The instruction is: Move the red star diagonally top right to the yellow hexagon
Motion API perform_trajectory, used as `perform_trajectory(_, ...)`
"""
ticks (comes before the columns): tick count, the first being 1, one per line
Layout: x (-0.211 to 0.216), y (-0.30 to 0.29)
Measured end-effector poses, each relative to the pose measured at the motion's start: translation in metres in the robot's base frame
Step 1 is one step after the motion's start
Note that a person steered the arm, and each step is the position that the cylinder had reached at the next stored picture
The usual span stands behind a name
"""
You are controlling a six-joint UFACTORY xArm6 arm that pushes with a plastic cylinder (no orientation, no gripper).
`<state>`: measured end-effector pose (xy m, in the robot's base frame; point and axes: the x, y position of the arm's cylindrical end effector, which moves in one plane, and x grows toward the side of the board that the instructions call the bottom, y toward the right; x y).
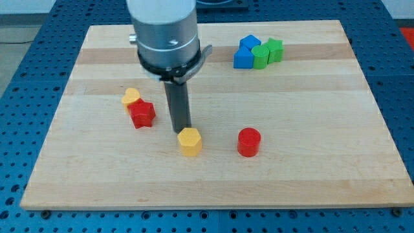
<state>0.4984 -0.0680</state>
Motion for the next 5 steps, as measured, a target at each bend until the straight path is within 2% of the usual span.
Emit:
perform_trajectory(2, 0.006, -0.107)
perform_trajectory(3, -0.016, -0.122)
perform_trajectory(5, -0.050, -0.039)
